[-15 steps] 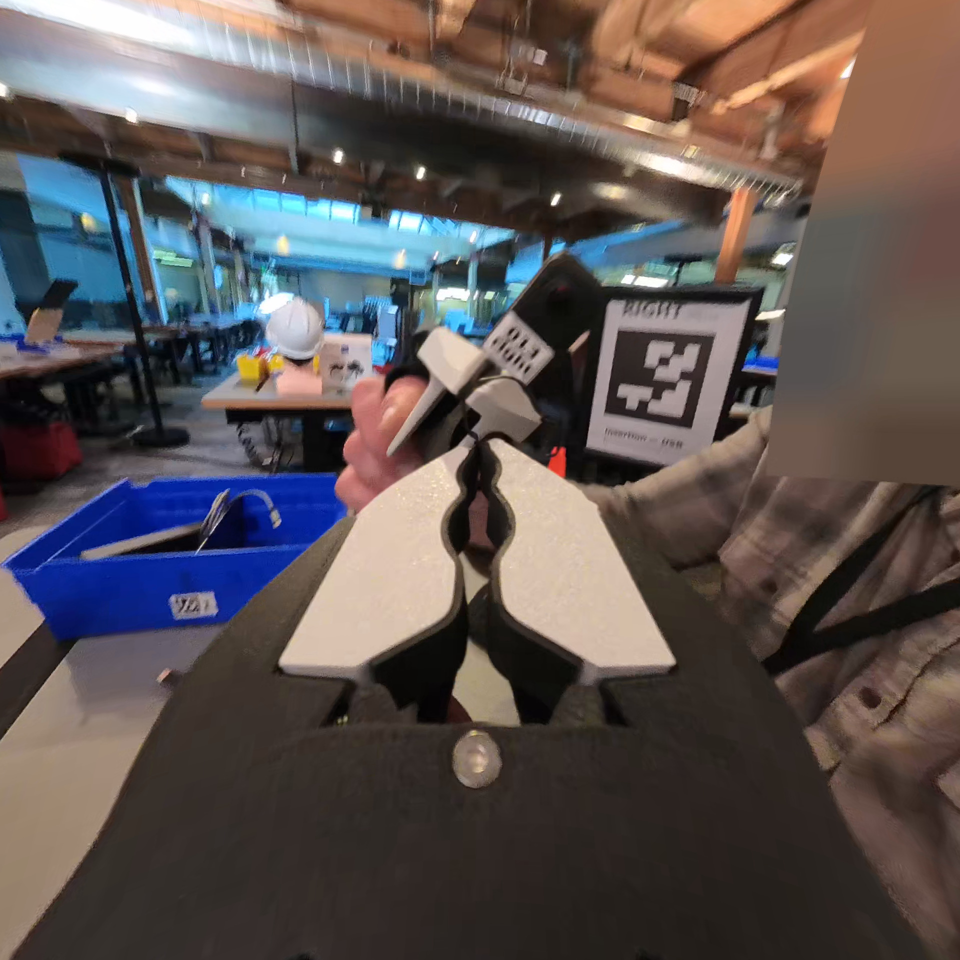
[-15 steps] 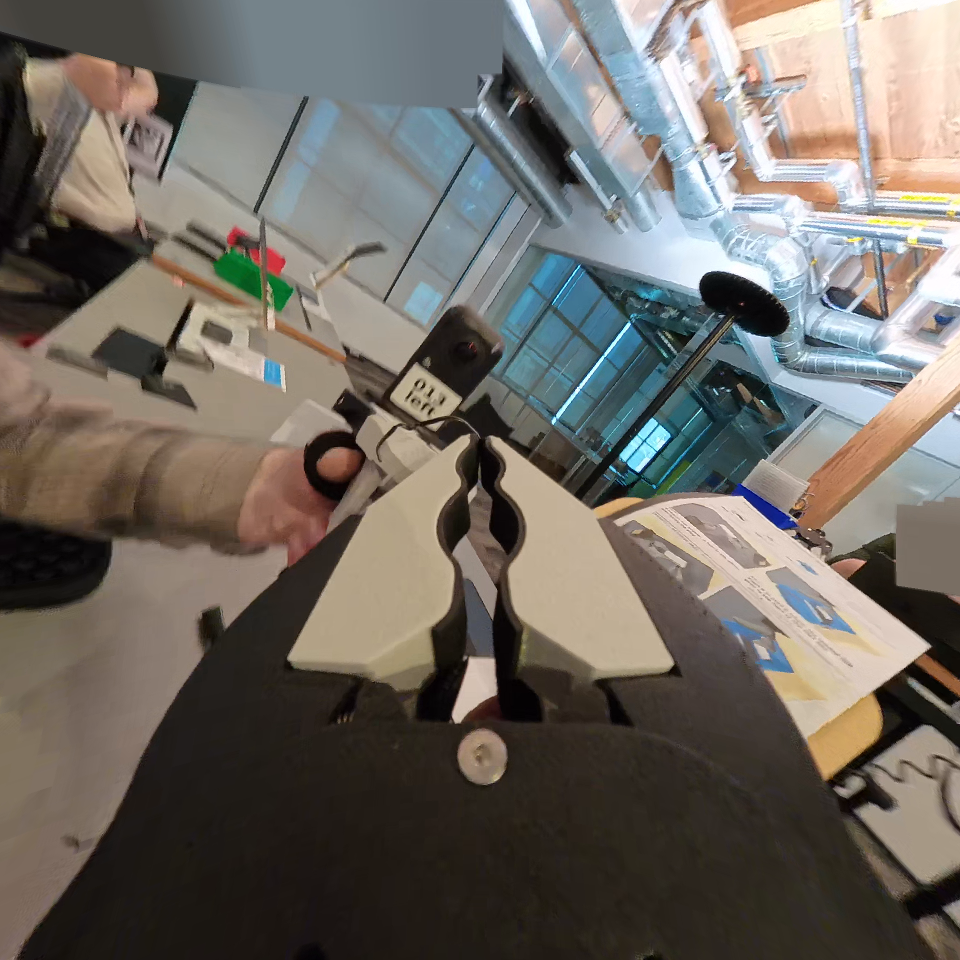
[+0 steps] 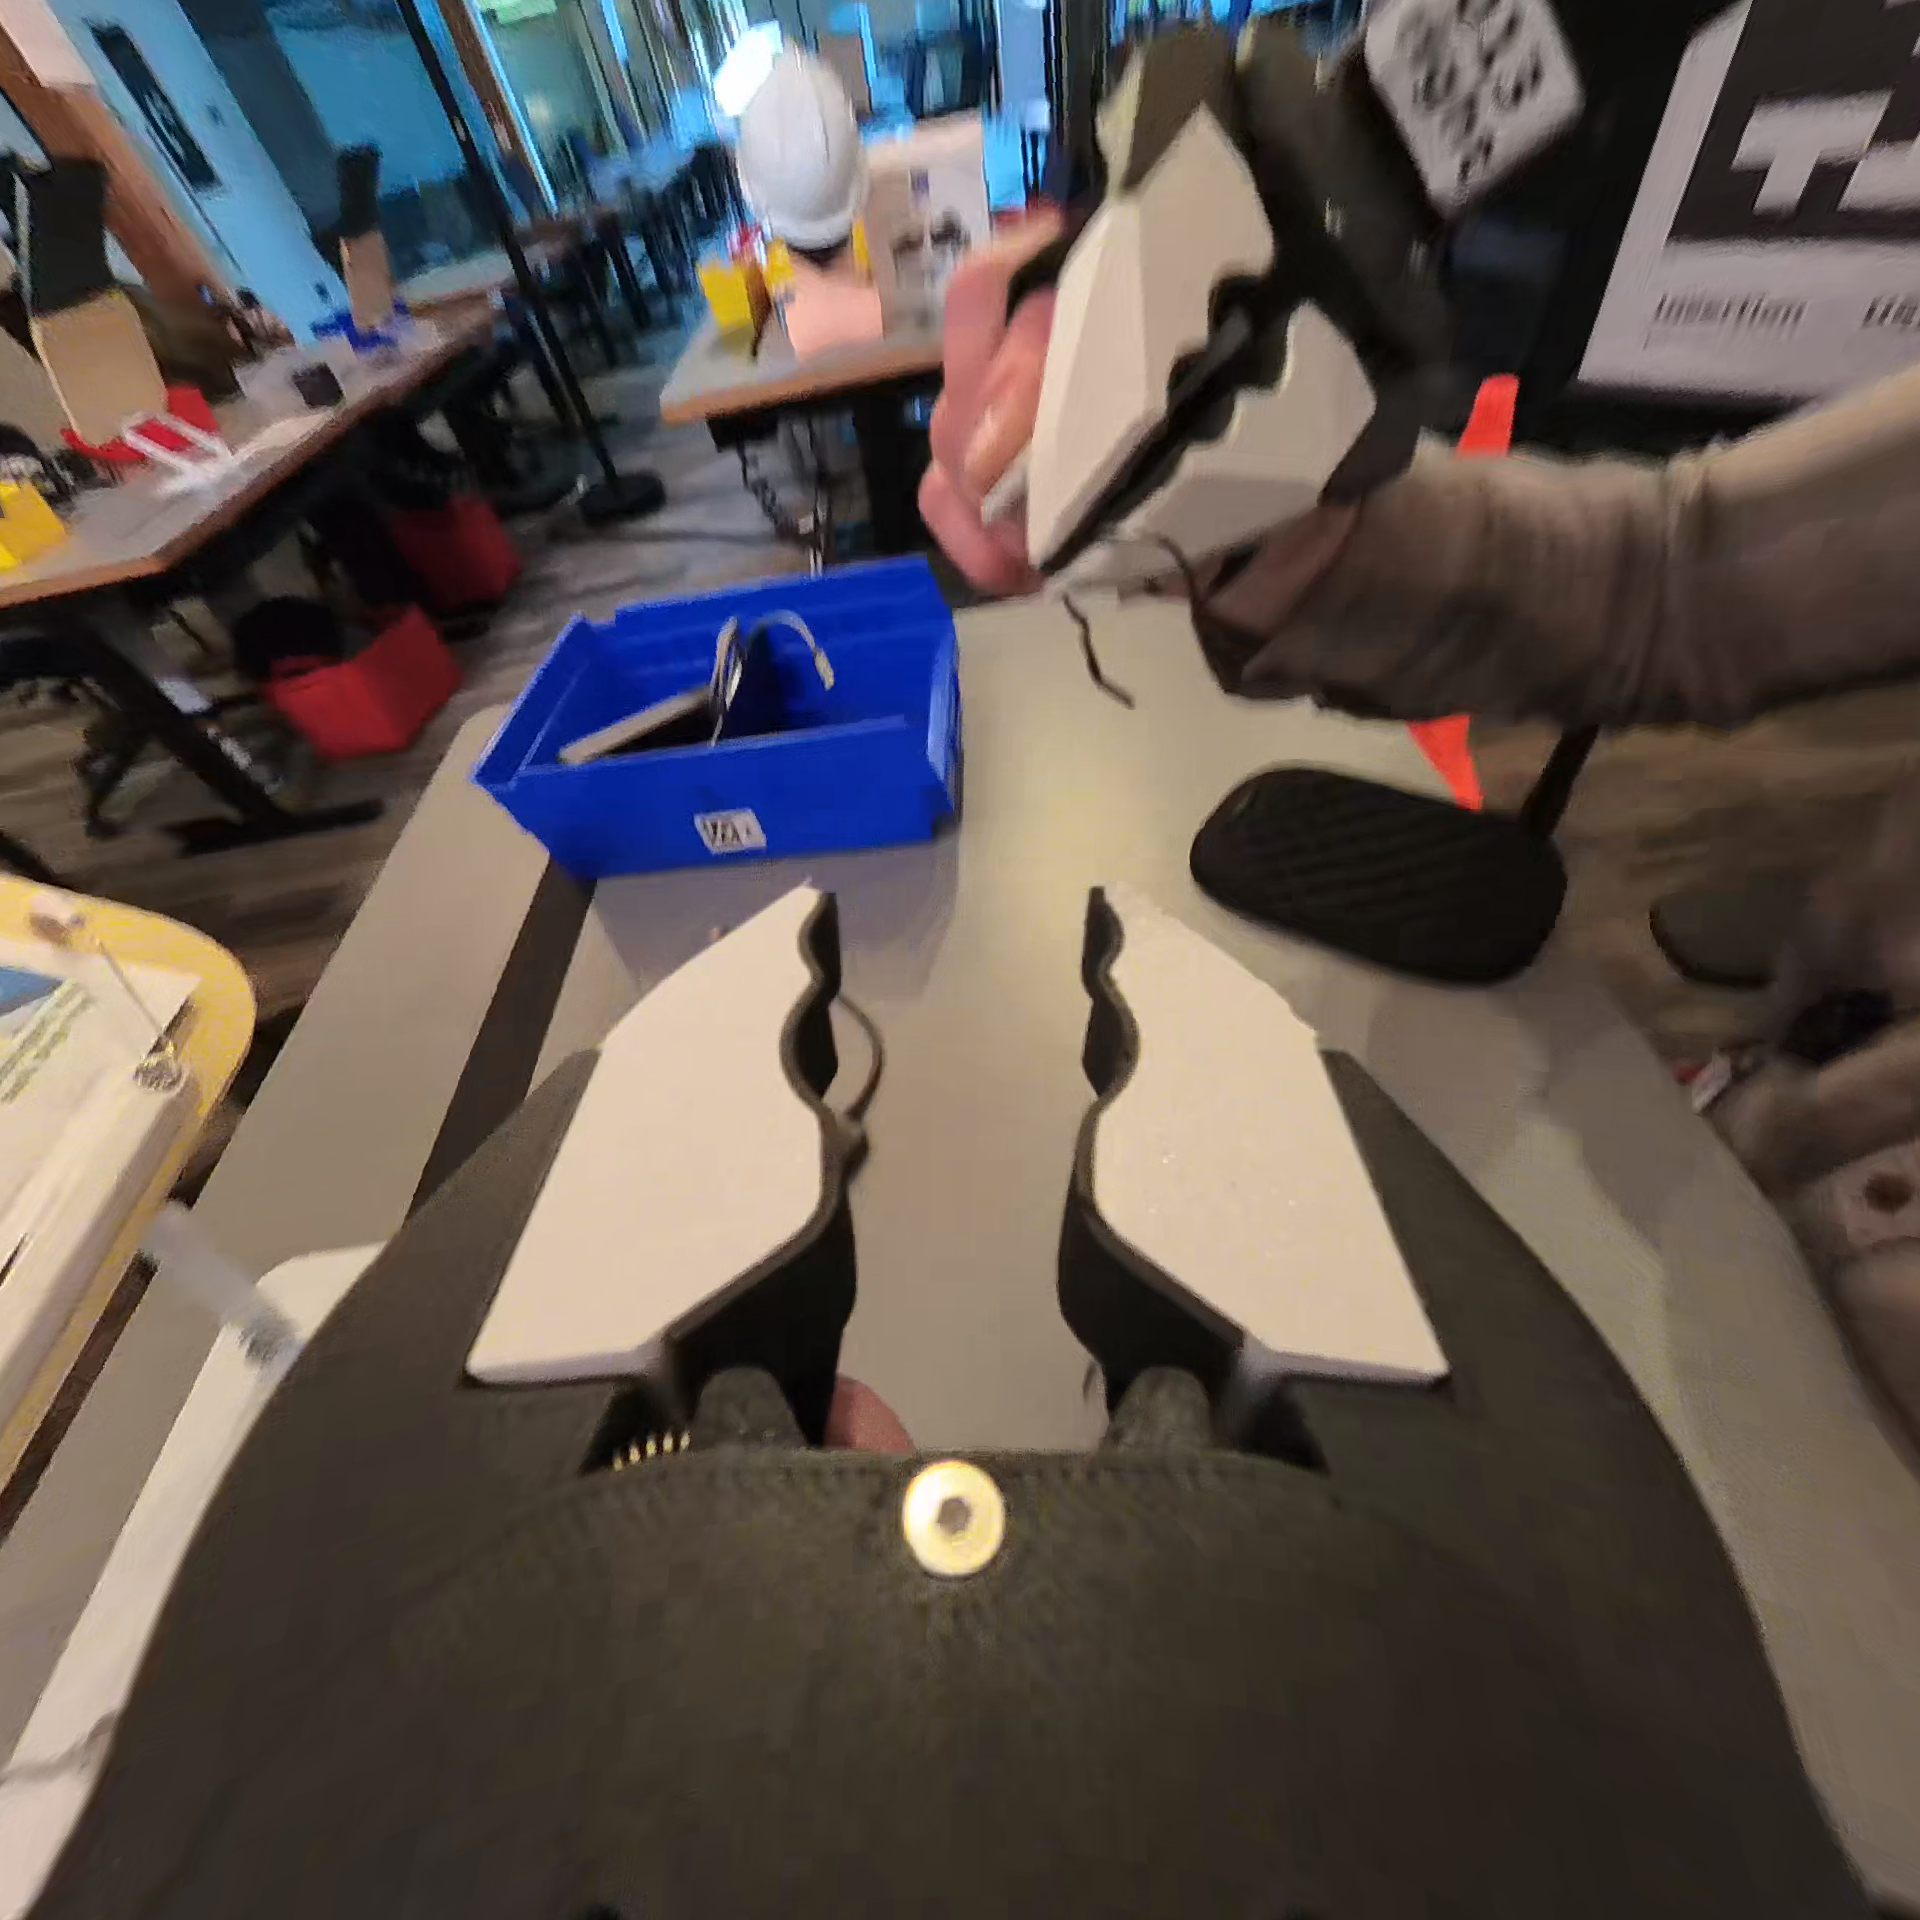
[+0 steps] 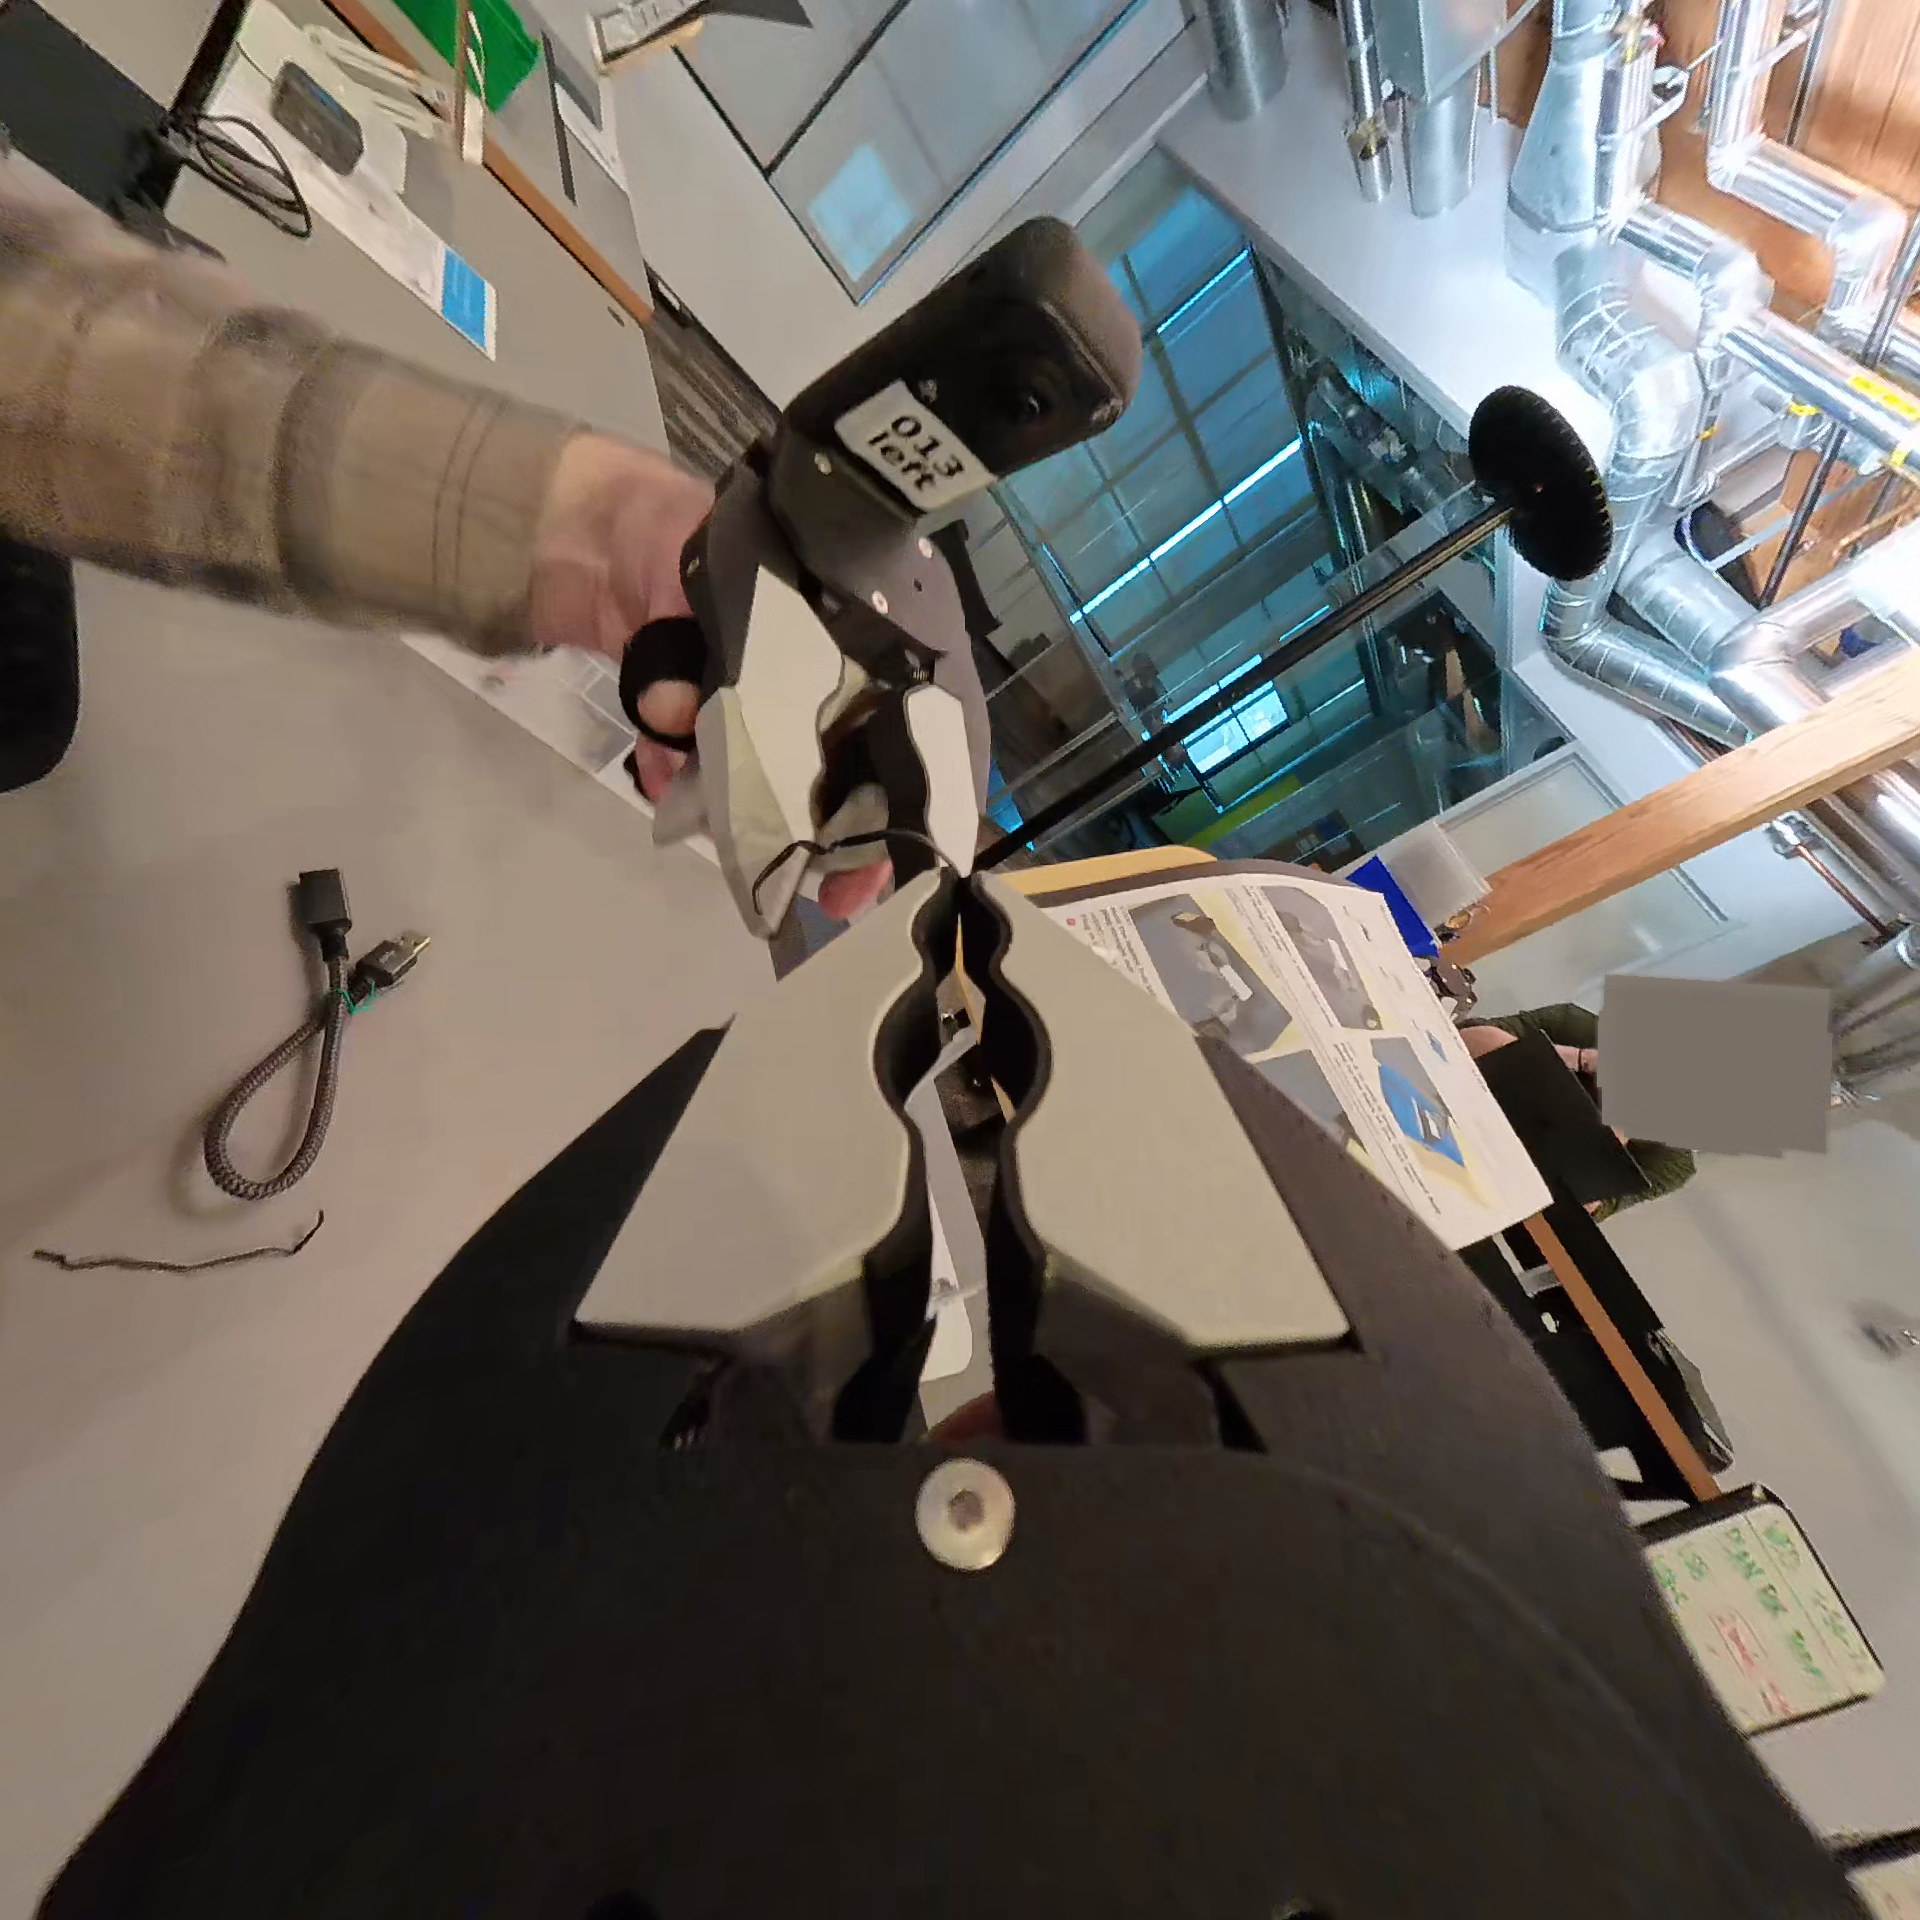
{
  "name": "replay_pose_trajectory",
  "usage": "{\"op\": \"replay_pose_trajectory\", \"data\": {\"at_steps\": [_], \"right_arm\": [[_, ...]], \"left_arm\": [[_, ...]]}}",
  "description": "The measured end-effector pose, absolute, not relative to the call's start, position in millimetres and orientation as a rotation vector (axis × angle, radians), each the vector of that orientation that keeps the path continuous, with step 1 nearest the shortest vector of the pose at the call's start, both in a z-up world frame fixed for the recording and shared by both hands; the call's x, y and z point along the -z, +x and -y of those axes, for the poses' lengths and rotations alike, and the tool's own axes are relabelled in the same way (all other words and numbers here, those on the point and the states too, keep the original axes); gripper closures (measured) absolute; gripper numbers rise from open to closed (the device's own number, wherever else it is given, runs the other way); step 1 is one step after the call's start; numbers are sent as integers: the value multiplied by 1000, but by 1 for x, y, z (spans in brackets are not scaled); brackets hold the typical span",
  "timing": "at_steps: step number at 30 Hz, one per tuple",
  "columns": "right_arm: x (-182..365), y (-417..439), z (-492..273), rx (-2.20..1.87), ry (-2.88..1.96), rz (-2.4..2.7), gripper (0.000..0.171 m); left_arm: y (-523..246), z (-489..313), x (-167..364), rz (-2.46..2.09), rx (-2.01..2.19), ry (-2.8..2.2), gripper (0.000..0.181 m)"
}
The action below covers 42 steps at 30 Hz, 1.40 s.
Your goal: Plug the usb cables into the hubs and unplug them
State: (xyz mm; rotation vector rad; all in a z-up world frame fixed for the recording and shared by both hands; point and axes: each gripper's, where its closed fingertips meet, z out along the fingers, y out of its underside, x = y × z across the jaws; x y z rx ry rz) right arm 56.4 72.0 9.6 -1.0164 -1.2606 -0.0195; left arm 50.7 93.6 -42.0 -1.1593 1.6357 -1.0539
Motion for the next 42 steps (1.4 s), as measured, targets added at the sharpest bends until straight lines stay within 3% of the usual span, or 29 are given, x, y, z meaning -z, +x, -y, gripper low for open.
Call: {"op": "replay_pose_trajectory", "data": {"at_steps": [4, 10, 15, 20, 23, 31, 42], "right_arm": [[-4, 64, -70, -2, -1033, 1230, 171], [21, 65, -69, -29, -1068, 1237, 171], [36, 67, -65, -49, -1093, 1244, 171], [45, 66, -64, -72, -1105, 1243, 171], [47, 66, -65, -80, -1108, 1236, 171], [56, 68, -67, -83, -1115, 1231, 171], [44, 56, -72, -95, -1106, 1190, 171]], "left_arm": [[23, -95, 93, -1847, 734, -1245, 131], [-30, -100, 233, -2278, 199, -1237, 129], [-46, -96, 289, -2410, 147, -1231, 126], [-41, -102, 295, -2373, 182, -1266, 157], [-36, -101, 297, -2347, 299, -1304, 164], [-28, -100, 279, -2313, 481, -1324, 169], [22, -89, 153, -2019, 585, -1025, 171]]}}
